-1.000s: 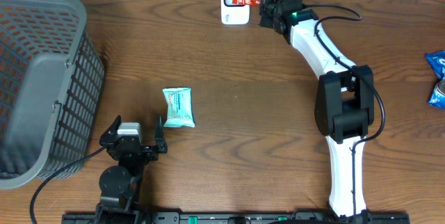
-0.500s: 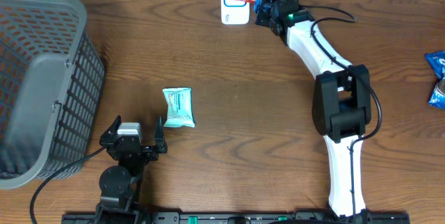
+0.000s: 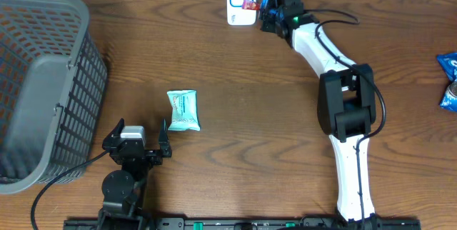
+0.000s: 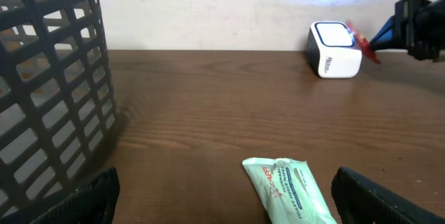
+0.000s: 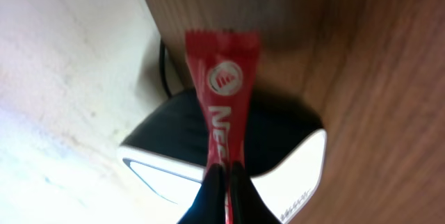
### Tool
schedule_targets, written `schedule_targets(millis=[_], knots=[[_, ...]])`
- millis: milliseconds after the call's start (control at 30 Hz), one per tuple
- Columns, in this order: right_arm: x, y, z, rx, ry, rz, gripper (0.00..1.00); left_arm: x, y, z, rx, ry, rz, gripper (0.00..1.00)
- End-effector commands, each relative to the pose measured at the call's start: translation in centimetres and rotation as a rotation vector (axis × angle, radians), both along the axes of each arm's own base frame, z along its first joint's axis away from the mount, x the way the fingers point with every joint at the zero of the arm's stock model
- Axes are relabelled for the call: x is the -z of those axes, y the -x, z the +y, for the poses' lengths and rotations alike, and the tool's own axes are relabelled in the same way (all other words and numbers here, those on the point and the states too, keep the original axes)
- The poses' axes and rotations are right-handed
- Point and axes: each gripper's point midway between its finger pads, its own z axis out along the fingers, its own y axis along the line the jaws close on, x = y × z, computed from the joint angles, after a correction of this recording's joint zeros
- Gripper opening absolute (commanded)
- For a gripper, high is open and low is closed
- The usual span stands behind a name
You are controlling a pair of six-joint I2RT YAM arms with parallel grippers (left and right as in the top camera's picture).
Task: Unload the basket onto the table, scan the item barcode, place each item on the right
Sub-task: 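Lower the red stick and release it right of the scanner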
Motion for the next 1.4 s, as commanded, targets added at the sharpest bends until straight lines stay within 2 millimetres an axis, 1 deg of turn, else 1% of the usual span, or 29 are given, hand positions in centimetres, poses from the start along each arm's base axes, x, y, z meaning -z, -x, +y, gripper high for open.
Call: schedule_targets(millis=[0, 100, 133, 233, 300, 333, 367, 433, 467, 500, 533, 667, 733, 767, 800, 833, 867, 900, 933, 1000, 1100, 1167, 1233, 1267, 1300, 1333, 1367], knots=[[-5.0, -0.4, -1.7, -0.073, 0.075, -0.071, 0.02, 1.9, 0.0, 0.1, -0.006, -0.006, 0.045, 0.98], [-6.9, 1.3, -3.4, -0.084, 0.14, -0.024, 0.01, 1.9, 0.0, 0.1, -0.005, -0.006, 0.045, 0.98], [-7.6, 2.3, -4.2, -0.079, 0.174, 0.008, 0.02, 1.9, 0.0, 0.1, -0.005, -0.006, 0.045, 0.98], [-8.9, 5.3, -6.4, -0.078, 0.263, 0.093, 0.02, 1.9, 0.0, 0.1, -0.006, -0.006, 0.045, 0.98], [-9.7, 8.2, -8.1, -0.117, 0.348, 0.167, 0.02, 1.9, 0.0, 0.1, -0.005, -0.006, 0.045, 0.98], [-10.0, 9.0, -8.4, -0.158, 0.385, 0.177, 0.02, 1.9, 0.0, 0.1, -0.006, -0.006, 0.045, 0.98], [-10.1, 9.2, -8.4, -0.214, 0.428, 0.166, 0.1, 1.9, 0.0, 0.1, -0.005, -0.006, 0.045, 0.98], [-9.8, 9.2, -8.1, -0.317, 0.505, 0.135, 0.77, 1.9, 0.0, 0.1, -0.006, -0.006, 0.045, 0.98], [-9.0, 9.2, -7.9, -0.346, 0.522, 0.142, 0.89, 1.9, 0.0, 0.1, -0.006, -0.006, 0.045, 0.98], [-8.3, 9.3, -7.6, -0.369, 0.525, 0.15, 0.97, 1.9, 0.0, 0.1, -0.005, -0.006, 0.045, 0.98], [-7.4, 9.2, -7.2, -0.383, 0.513, 0.165, 0.99, 1.9, 0.0, 0.1, -0.006, -0.006, 0.045, 0.98], [-3.2, 8.0, -6.3, -0.416, 0.48, 0.189, 0.99, 1.9, 0.0, 0.1, -0.006, -0.006, 0.045, 0.98], [-1.7, 7.0, -5.8, -0.421, 0.466, 0.173, 0.95, 1.9, 0.0, 0.1, -0.005, -0.006, 0.045, 0.98], [-0.9, 6.5, -5.6, -0.424, 0.458, 0.164, 0.91, 1.9, 0.0, 0.1, -0.006, -0.006, 0.045, 0.98], [-0.4, 6.2, -5.4, -0.421, 0.45, 0.158, 0.86, 1.9, 0.0, 0.1, -0.006, -0.006, 0.045, 0.98], [0.3, 5.8, -5.2, -0.415, 0.436, 0.156, 0.71, 1.9, 0.0, 0.1, -0.006, -0.006, 0.045, 0.98], [0.7, 5.5, -5.1, -0.409, 0.427, 0.15, 0.6, 1.9, 0.0, 0.1, -0.006, -0.006, 0.045, 0.98], [1.3, 5.1, -5.0, -0.402, 0.424, 0.144, 0.52, 1.9, 0.0, 0.1, -0.005, -0.006, 0.045, 0.98], [1.8, 4.7, -4.8, -0.397, 0.421, 0.134, 0.47, 1.9, 0.0, 0.1, -0.006, -0.006, 0.045, 0.98], [2.4, 3.8, -4.6, -0.391, 0.42, 0.105, 0.47, 1.9, 0.0, 0.1, -0.005, -0.006, 0.045, 0.98], [3.1, 3.1, -4.5, -0.389, 0.423, 0.084, 0.52, 1.9, 0.0, 0.1, -0.005, -0.006, 0.045, 0.98], [3.0, 2.9, -4.7, -0.388, 0.441, 0.074, 0.53, 1.9, 0.0, 0.1, -0.006, -0.006, 0.045, 0.98], [2.6, 2.3, -4.7, -0.397, 0.461, 0.039, 0.5, 1.9, 0.0, 0.1, -0.006, -0.006, 0.045, 0.98], [2.4, 1.9, -4.6, -0.396, 0.464, 0.02, 0.43, 1.9, 0.0, 0.1, -0.006, -0.006, 0.045, 0.98], [2.3, 1.7, -4.6, -0.391, 0.466, 0.011, 0.33, 1.9, 0.0, 0.1, -0.006, -0.006, 0.045, 0.98], [2.4, 1.6, -4.7, -0.385, 0.474, 0.011, 0.24, 1.9, 0.0, 0.1, -0.006, -0.006, 0.045, 0.98], [2.6, 1.6, -4.8, -0.374, 0.482, 0.018, 0.18, 1.9, 0.0, 0.1, -0.006, -0.006, 0.045, 0.98]])
